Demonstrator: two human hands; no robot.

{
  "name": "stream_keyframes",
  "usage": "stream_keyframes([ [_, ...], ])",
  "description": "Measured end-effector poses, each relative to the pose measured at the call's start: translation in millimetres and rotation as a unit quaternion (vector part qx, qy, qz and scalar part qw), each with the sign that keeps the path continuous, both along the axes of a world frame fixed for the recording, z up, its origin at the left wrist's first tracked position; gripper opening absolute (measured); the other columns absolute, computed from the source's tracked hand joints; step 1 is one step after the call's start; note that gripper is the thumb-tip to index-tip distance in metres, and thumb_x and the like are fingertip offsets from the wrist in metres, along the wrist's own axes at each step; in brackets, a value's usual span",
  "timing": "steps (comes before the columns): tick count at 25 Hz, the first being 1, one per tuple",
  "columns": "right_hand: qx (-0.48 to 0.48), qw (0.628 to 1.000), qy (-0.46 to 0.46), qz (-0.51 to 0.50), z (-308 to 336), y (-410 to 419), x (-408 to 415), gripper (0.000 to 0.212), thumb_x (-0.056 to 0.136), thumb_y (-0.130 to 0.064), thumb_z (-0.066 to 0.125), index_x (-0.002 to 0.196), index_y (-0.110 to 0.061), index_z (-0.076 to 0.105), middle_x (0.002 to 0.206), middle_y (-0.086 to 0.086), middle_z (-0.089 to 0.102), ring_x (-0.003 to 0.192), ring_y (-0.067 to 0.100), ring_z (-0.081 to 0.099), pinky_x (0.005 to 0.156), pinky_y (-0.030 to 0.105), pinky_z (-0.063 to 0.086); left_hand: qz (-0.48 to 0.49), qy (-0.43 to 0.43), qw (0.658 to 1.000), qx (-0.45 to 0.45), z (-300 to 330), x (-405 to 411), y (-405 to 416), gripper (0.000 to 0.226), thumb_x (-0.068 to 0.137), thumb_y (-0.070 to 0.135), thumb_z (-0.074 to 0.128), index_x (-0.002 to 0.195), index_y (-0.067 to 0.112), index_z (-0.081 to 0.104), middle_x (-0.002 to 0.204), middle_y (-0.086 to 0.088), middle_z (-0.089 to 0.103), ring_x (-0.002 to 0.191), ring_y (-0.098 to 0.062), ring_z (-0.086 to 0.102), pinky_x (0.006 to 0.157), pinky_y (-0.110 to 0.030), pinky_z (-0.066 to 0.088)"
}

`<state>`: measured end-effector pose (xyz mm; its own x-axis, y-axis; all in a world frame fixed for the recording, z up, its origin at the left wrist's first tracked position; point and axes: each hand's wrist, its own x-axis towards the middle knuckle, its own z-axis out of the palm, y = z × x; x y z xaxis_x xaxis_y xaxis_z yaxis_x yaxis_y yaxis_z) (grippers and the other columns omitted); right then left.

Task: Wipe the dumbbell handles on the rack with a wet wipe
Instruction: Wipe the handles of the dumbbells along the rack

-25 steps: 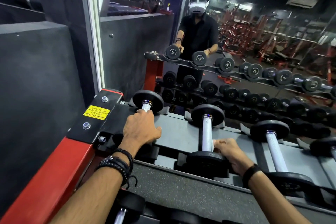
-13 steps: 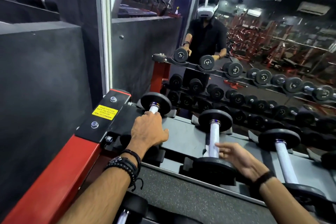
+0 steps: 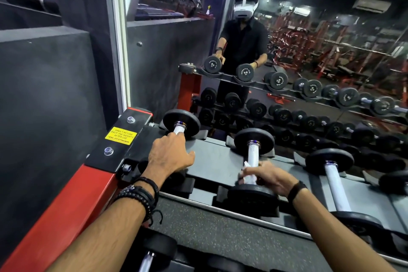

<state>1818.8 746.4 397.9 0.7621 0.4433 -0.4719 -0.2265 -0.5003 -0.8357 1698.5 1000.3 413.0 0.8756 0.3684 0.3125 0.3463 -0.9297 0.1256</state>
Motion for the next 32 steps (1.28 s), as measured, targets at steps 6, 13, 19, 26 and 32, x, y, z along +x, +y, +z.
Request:
stream_keyframes([
  [6, 0.004, 0.957, -0.261, -0.126, 21.5, 1.2, 12.5, 0.051, 0.062, -0.028, 0.090, 0.047, -0.017, 0.043, 0.045, 0.003, 0.044, 0.042, 0.017, 0.037, 0.043, 0.024, 0.032, -0.005, 0.007, 1.000, 0.003, 0.9, 1.0, -5.2, 0.054, 0.082, 0.053, 0.055, 0.118, 0.013, 0.052, 0.104, -0.009, 0.063, 0.092, -0.029, 0.064, 0.068, -0.033, 0.035],
  [13, 0.026, 0.974, -0.203, -0.097, 18.7, -21.6, -17.1, 0.023, 0.073, -0.006, 0.082, 0.061, -0.003, 0.062, 0.049, 0.005, 0.058, 0.041, 0.008, 0.048, 0.040, 0.018, 0.039, -0.009, -0.003, 1.000, 0.006, -0.6, 1.1, -5.8, 0.055, 0.083, 0.054, 0.055, 0.119, 0.012, 0.052, 0.104, -0.009, 0.064, 0.092, -0.030, 0.065, 0.068, -0.033, 0.035],
  [19, -0.016, 0.943, -0.287, -0.166, 23.9, -9.6, -8.1, 0.014, 0.069, 0.002, 0.077, 0.063, -0.003, 0.066, 0.061, 0.014, 0.067, 0.048, 0.017, 0.060, 0.053, 0.027, 0.054, -0.005, 0.009, 1.000, 0.027, 0.4, 1.6, -8.3, 0.055, 0.084, 0.056, 0.054, 0.117, 0.012, 0.054, 0.106, -0.010, 0.063, 0.093, -0.029, 0.064, 0.067, -0.033, 0.035],
  [26, 0.075, 0.918, -0.183, -0.344, -22.6, 16.8, 43.8, 0.018, 0.069, -0.013, 0.071, 0.085, -0.004, 0.069, 0.076, 0.018, 0.068, 0.071, 0.026, 0.059, 0.066, 0.035, 0.051, -0.005, 0.012, 0.999, 0.033, 2.4, 0.8, -9.7, 0.059, 0.085, 0.058, 0.053, 0.123, 0.012, 0.051, 0.109, -0.009, 0.062, 0.095, -0.029, 0.064, 0.068, -0.034, 0.036],
  [32, 0.156, 0.916, -0.147, -0.338, -32.1, 12.8, 57.7, 0.011, 0.063, -0.017, 0.054, 0.066, -0.012, 0.063, 0.092, 0.006, 0.066, 0.080, 0.025, 0.065, 0.063, 0.035, 0.051, -0.001, 0.012, 0.999, 0.033, 1.5, 2.0, -9.5, 0.060, 0.085, 0.057, 0.053, 0.124, 0.012, 0.051, 0.107, -0.009, 0.062, 0.093, -0.028, 0.064, 0.067, -0.033, 0.034],
])
